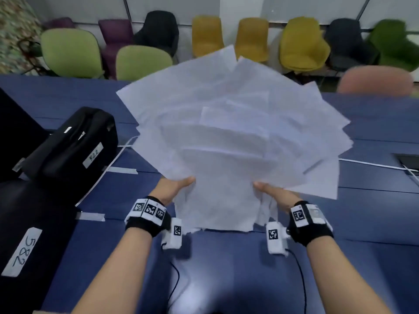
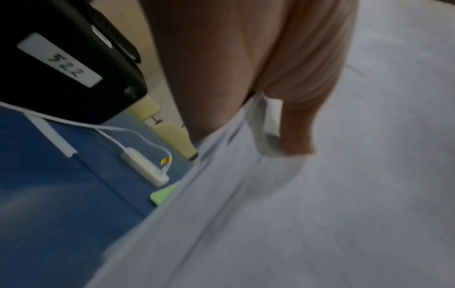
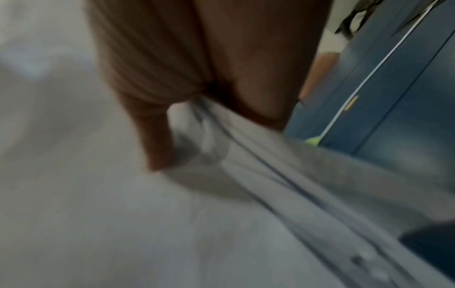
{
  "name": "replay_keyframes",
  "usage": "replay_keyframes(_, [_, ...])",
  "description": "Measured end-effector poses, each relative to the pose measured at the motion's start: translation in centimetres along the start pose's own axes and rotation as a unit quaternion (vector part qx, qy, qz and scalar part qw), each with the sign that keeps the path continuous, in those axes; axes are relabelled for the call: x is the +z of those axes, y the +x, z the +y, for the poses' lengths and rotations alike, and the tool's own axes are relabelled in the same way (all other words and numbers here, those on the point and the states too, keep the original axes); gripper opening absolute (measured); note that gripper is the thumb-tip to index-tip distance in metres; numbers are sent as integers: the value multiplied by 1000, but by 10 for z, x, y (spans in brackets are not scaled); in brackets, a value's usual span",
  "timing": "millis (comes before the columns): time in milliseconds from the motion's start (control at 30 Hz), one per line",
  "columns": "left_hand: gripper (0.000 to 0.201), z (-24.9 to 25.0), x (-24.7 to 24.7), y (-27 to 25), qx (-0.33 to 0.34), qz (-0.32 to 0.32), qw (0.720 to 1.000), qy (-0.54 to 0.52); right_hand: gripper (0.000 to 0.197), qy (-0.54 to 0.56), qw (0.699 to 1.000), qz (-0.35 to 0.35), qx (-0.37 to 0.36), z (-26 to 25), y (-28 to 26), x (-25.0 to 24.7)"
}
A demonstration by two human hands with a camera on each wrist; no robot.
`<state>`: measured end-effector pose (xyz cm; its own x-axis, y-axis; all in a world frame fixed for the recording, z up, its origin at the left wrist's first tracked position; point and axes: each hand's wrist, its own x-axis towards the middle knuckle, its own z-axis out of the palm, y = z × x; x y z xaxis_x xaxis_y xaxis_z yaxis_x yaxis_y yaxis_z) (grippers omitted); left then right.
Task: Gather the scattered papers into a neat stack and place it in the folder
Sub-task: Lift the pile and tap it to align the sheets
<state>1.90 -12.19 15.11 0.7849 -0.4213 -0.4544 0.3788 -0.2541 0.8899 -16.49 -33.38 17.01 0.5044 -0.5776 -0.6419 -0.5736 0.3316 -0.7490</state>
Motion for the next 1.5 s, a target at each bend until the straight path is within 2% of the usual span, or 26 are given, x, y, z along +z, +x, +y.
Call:
replay_keyframes(33, [61,-1,10,-2,3,27,1000,15,81,-6,1000,13,13,4,7,9])
replay_keyframes(100, [66,-6,28,-5,21,53,998,21,96,11,999,49,-5,7,19,19])
replay_keyframes(200, [67,5,29,-4,21,50,998,6,92,41,997,64,-25,-7,18,17])
replay_keyframes(267, [59,15,17,-2,29,33,999,4,73,71,993,62,-78,-19,13,6])
replay_keyframes(300, [60,20,12,-2,38,23,999,7,70,73,990,67,-102,-23,12,0])
replay_keyframes(367, [57,23,0,0,43,14,998,34,80,20,990,70,-118,-24,18,-11])
replay_keyframes(433, [49,19,-5,3,30,13,998,49,86,-54,995,34,-71,-20,19,-13])
replay_keyframes(500, [49,15,-1,3,14,4,998,58,75,-90,996,14,-26,-14,22,-10])
replay_keyframes(567, [50,10,6,3,8,-11,997,70,57,-56,998,-17,-26,-10,22,0])
replay_keyframes(633, [50,13,12,2,9,-12,998,68,57,-13,998,10,-57,-11,26,7])
replay_keyframes(733, [52,22,28,0,43,2,997,61,66,36,989,99,-107,-23,33,13])
replay_keyframes(800, [53,32,38,-4,74,13,996,49,59,67,980,117,-149,-34,31,18])
replay_keyframes(900, [41,45,33,-13,80,10,996,35,35,117,963,101,-221,-42,17,9])
replay_keyframes(967, [36,41,16,-11,67,1,997,43,30,91,974,56,-200,-37,9,-9])
replay_keyframes(1067, [29,24,1,-10,58,-21,993,105,45,-14,994,-2,-106,-14,13,-29])
replay_keyframes(1133, [29,15,4,-11,91,-53,990,97,60,-34,992,-38,-117,-3,23,-29])
replay_keyframes(1200, [38,14,8,-10,120,-63,987,88,73,-28,989,-27,-141,3,37,-26])
replay_keyframes(1267, [41,17,9,-7,130,-69,986,84,77,-17,989,-6,-150,2,47,-26])
replay_keyframes(1367, [45,19,6,1,141,-70,985,65,69,2,985,-9,-175,-3,45,-22])
replay_keyframes(1433, [44,19,11,6,138,-55,987,67,52,26,981,-20,-189,-8,40,-15])
replay_keyframes(1500, [46,19,23,9,139,-14,988,61,41,58,975,25,-214,-15,39,-5])
